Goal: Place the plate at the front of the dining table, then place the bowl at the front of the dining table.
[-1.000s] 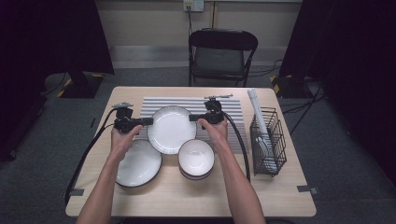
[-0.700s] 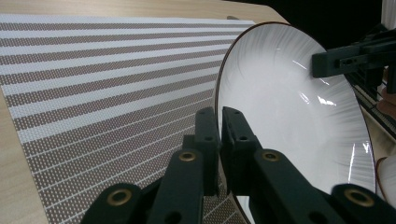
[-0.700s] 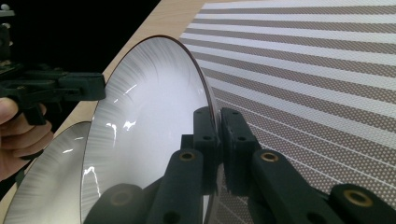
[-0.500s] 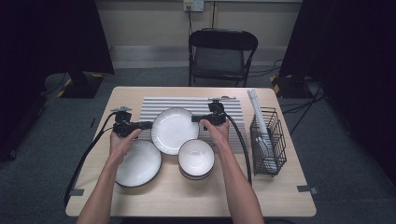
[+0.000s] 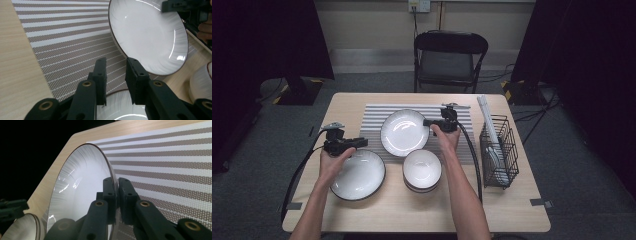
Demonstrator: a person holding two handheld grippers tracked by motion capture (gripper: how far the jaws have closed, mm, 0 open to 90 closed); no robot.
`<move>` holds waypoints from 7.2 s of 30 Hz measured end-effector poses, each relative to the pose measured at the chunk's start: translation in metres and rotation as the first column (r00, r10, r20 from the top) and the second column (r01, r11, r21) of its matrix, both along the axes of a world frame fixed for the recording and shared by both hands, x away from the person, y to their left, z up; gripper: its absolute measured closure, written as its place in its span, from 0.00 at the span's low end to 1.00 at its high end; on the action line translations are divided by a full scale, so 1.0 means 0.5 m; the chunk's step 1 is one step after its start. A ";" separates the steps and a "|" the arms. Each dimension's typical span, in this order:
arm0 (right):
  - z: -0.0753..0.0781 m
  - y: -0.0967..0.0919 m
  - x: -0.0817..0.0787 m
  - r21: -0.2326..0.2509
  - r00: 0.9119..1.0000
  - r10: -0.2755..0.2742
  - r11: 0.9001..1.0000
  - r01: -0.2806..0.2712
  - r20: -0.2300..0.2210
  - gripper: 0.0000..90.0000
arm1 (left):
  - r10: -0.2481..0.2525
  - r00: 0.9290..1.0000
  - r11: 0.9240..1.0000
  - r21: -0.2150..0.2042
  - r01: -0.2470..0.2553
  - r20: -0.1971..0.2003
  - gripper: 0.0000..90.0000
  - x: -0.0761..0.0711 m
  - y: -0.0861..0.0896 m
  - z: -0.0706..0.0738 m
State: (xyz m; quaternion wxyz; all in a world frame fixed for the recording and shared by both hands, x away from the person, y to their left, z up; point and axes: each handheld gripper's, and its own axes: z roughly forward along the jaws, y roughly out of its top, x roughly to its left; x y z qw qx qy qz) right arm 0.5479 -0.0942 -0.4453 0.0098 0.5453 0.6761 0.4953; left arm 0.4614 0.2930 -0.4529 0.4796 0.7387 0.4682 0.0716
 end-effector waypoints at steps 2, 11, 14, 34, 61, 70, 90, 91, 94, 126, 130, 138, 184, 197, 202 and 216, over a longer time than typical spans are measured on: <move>-0.001 -0.003 0.003 0.007 1.000 -0.014 1.000 0.014 -0.001 0.94 | -0.003 1.000 1.000 0.002 0.003 0.006 0.78 -0.006 0.005 0.001; -0.016 -0.022 0.019 -0.003 0.996 -0.083 0.997 0.083 -0.021 0.94 | 0.012 1.000 1.000 0.024 -0.011 -0.007 0.78 -0.024 0.031 -0.006; -0.022 -0.027 0.024 -0.004 0.995 -0.091 0.996 0.091 -0.030 0.94 | 0.016 1.000 1.000 0.013 -0.016 -0.006 0.77 -0.027 0.039 -0.007; -0.067 -0.025 0.037 -0.071 0.987 -0.137 0.989 0.131 -0.081 0.96 | 0.028 1.000 1.000 0.008 -0.028 0.010 0.71 -0.044 0.052 0.005; -0.068 -0.030 0.005 -0.095 0.994 -0.085 0.992 0.079 -0.062 0.62 | 0.083 0.996 0.994 0.070 -0.086 0.041 0.53 -0.071 0.069 0.007; -0.041 -0.028 -0.011 -0.125 0.998 -0.048 0.991 0.043 -0.035 0.50 | 0.125 0.992 0.988 0.092 -0.126 0.019 0.44 -0.090 0.109 0.005; 0.009 -0.028 -0.076 -0.180 0.989 0.139 0.975 -0.128 0.046 0.42 | 0.229 0.973 0.955 0.187 -0.228 0.017 0.29 -0.131 0.192 -0.014; 0.010 -0.028 -0.080 -0.168 0.989 0.139 0.977 -0.129 0.050 0.42 | 0.235 0.972 0.953 0.191 -0.234 0.017 0.29 -0.132 0.196 -0.017; 0.011 -0.031 -0.088 -0.154 0.987 0.145 0.979 -0.134 0.065 0.42 | 0.252 0.968 0.945 0.211 -0.250 0.015 0.29 -0.137 0.209 -0.026; 0.085 -0.078 -0.179 -0.155 0.961 0.219 0.969 -0.193 0.169 0.42 | 0.294 0.952 0.887 0.346 -0.306 0.087 0.19 -0.125 0.198 -0.100; 0.101 -0.076 -0.201 -0.156 0.951 0.247 0.963 -0.219 0.188 0.41 | 0.289 0.954 0.884 0.358 -0.300 0.086 0.16 -0.121 0.197 -0.100; 0.120 -0.073 -0.243 -0.173 0.928 0.307 0.946 -0.274 0.210 0.41 | 0.301 0.949 0.881 0.355 -0.313 0.089 0.18 -0.122 0.193 -0.100; 0.075 -0.017 -0.261 -0.408 0.893 0.433 0.842 -0.353 0.121 0.87 | 0.287 0.954 0.888 0.350 -0.298 0.084 0.17 -0.119 0.195 -0.100; 0.075 -0.014 -0.266 -0.455 0.880 0.454 0.819 -0.350 0.138 0.90 | 0.287 0.954 0.888 0.349 -0.298 0.084 0.17 -0.119 0.195 -0.100; 0.075 -0.014 -0.269 -0.462 0.878 0.454 0.818 -0.343 0.152 0.90 | 0.287 0.954 0.888 0.350 -0.298 0.084 0.17 -0.119 0.195 -0.100; 0.082 -0.014 -0.276 -0.470 0.880 0.443 0.821 -0.323 0.170 0.91 | 0.287 0.954 0.888 0.350 -0.298 0.084 0.17 -0.119 0.195 -0.100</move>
